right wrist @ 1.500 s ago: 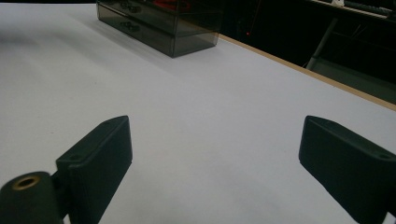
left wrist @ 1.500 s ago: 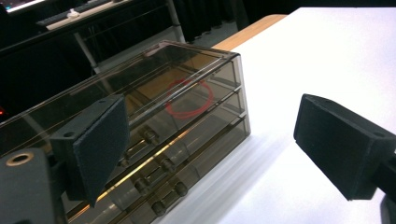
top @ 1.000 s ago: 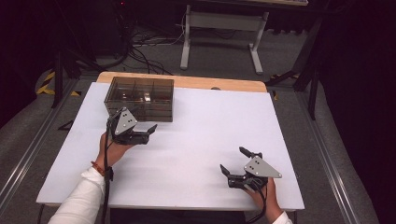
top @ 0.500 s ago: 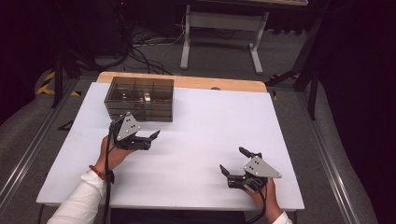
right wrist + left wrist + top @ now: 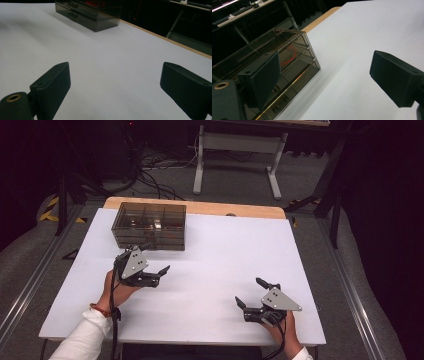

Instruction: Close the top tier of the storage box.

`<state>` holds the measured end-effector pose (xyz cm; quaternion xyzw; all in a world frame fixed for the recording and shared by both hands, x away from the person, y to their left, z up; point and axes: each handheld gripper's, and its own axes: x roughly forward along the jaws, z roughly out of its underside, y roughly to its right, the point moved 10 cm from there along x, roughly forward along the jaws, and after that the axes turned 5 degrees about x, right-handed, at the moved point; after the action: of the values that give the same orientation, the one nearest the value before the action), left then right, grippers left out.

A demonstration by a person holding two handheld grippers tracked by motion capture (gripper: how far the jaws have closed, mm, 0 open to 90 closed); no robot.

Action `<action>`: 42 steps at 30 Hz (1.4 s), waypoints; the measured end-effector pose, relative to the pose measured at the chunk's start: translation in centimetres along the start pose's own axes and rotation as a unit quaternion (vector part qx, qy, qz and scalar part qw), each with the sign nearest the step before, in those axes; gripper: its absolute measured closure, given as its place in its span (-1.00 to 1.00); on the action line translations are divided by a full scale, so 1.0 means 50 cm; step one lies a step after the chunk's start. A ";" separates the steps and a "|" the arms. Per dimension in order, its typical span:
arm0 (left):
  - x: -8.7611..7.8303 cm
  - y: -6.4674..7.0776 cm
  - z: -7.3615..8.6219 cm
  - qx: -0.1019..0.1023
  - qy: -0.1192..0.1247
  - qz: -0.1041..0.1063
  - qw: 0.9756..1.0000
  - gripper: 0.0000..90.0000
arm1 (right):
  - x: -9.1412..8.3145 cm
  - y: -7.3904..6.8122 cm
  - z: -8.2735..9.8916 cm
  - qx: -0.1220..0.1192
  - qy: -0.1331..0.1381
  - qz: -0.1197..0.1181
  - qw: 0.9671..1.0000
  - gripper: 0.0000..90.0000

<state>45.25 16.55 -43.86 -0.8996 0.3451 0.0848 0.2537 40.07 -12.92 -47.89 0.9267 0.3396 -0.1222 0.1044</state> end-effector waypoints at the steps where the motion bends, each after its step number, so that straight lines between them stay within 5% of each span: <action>1: 0.000 0.000 0.000 0.000 0.000 0.000 1.000 -0.76 | 0.000 0.000 0.000 0.000 0.000 0.000 1.000 -0.77; 25: -0.036 0.039 0.029 0.029 -0.011 0.020 0.999 -0.78 | -0.003 -0.004 -0.002 -0.004 0.003 -0.006 1.000 -0.78; 42: -0.078 0.052 0.123 0.019 -0.050 0.022 0.998 -0.78 | -0.004 0.001 0.001 0.002 0.003 -0.004 1.000 -0.78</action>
<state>40.73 20.30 -48.89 -0.8814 0.3538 0.1285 0.2854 39.93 -13.09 -47.85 0.9258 0.3436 -0.1210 0.1009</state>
